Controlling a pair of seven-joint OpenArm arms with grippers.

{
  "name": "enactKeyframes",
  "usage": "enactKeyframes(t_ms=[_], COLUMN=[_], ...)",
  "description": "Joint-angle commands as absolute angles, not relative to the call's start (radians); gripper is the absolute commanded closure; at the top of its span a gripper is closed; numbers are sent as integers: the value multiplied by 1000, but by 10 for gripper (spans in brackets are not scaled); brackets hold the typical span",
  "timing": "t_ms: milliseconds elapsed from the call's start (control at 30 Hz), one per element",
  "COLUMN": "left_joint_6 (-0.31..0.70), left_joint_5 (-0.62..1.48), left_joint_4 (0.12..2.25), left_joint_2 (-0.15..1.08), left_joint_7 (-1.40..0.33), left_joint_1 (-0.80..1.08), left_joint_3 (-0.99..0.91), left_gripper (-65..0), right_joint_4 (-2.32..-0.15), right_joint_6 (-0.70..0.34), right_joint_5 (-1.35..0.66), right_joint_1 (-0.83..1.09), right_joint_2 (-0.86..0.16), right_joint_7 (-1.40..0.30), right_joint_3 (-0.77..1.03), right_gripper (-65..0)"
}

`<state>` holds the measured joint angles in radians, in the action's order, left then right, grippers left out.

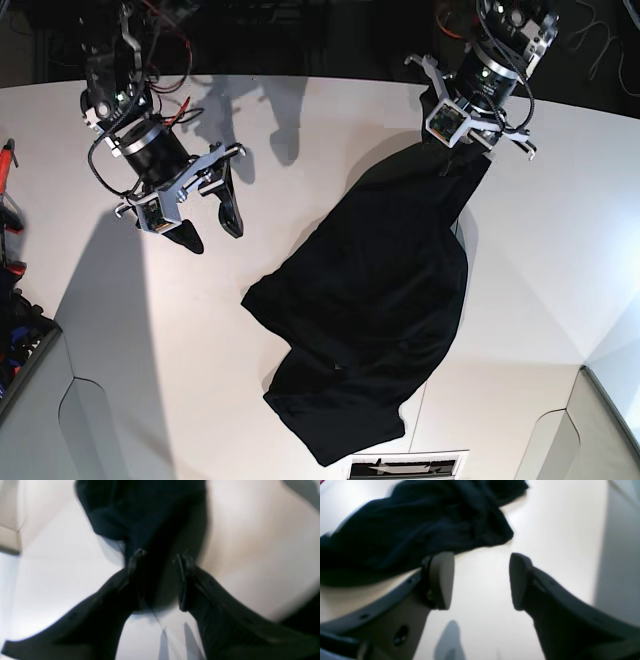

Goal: Layout the t-shirt on the table in an organized manner, then fold the t-shirt properly
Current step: 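Grasp the black t-shirt edges with both grippers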

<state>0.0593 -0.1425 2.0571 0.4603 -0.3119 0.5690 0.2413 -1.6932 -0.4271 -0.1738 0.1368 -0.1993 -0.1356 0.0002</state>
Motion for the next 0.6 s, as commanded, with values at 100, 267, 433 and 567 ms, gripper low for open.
enactKeyframes(t_ms=[100,267,433,567], left_joint_6=[53,118,151,150], left_joint_5=[-97,-11,12,22], left_joint_4=[1936,1818,1800,1800], left_joint_2=[466,465,466,466], left_joint_7=[-303,-303,-291,-291], left_joint_1=[461,369,360,361], left_joint_3=[236,236,236,236], left_gripper=[-229,-229,-229,-229], right_joint_4=[-1566,-1406,-1280,-1138], right_joint_6=[-351,-325,-324,-326], right_joint_5=[-179,-180,-179,-168], right_joint_1=[-23,-177,-284,-362], right_joint_2=[-132,-53,-20,-14], right_joint_7=[-128,-232,-228,-206], right_joint_3=[15,77,112,114], right_gripper=[-346,-348,-348,-356])
